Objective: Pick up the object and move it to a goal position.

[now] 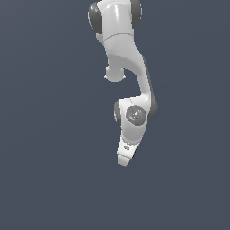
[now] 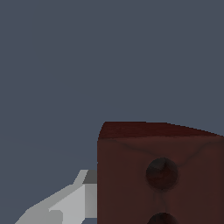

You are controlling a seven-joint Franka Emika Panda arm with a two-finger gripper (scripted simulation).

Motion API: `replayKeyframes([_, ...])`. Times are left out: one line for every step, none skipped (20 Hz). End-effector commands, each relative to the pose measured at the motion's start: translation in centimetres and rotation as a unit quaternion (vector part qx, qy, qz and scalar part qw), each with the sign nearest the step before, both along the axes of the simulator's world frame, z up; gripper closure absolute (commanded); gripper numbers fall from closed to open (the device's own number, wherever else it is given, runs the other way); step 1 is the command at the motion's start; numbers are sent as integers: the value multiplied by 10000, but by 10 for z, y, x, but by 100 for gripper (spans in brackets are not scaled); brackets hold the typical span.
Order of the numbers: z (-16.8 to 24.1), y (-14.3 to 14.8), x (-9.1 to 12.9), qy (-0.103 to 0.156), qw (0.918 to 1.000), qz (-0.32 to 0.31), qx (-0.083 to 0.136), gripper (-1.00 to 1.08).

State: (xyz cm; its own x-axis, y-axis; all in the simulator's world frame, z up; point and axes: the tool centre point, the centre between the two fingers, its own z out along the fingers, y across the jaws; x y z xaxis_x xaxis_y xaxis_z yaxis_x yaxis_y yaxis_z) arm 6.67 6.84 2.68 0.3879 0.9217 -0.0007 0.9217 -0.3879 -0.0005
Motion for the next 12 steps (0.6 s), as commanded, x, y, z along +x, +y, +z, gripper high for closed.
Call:
replayKeyframes([0,0,0,-3,10000,1,1,108])
replayKeyframes([0,0,0,-3,10000,1,1,108])
replayKeyframes([0,0,0,-3,10000,1,1,108])
replayKeyframes([0,0,0,-3,10000,1,1,108])
replayKeyframes([0,0,0,-3,10000,1,1,108])
replayKeyframes([0,0,0,-3,10000,1,1,108])
replayKeyframes([0,0,0,-1,10000,-1,1,108])
replayKeyframes([0,0,0,-1,10000,-1,1,108])
replayKeyframes([1,-1,0,-1,10000,-1,1,108])
replayKeyframes([2,-1,-1,-1,10000,-1,1,108])
replayKeyframes([3,-2,-1,-1,10000,-1,1,108])
replayKeyframes([5,-3,-2,-1,10000,-1,1,108])
